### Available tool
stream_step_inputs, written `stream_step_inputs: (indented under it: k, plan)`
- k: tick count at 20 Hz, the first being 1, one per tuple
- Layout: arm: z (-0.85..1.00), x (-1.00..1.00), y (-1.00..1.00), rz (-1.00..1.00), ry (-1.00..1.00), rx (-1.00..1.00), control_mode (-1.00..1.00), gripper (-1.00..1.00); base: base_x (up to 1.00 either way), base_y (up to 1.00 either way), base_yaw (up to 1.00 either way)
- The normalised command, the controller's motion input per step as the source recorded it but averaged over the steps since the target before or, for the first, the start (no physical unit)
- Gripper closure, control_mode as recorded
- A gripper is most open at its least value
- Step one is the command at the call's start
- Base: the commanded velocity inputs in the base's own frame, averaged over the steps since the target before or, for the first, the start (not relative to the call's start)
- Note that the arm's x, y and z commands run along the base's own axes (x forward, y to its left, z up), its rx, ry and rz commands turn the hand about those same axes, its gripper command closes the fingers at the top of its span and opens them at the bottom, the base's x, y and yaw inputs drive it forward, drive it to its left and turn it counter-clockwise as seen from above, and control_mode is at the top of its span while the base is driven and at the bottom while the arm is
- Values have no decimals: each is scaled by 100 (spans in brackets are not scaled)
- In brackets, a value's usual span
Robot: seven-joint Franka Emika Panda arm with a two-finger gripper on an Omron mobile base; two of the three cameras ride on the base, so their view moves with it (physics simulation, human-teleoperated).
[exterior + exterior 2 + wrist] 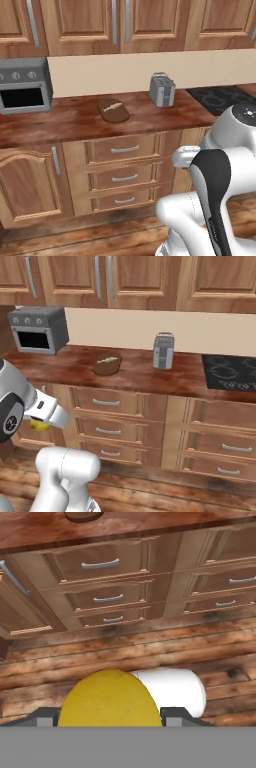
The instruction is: Retrieve a lemon from the fridge and place it on the cutting board with the fish.
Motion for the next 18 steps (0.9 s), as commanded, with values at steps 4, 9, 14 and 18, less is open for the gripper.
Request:
stream_step_inputs:
  k: [4,9,14,18]
  plan:
    - [0,0,0,0,0,0,100,100,58,9,2]
    - [0,0,0,0,0,0,100,100,75,23,2]
    - [0,0,0,0,0,0,100,100,65,5,1]
    - [0,0,0,0,0,0,100,100,53,10,0]
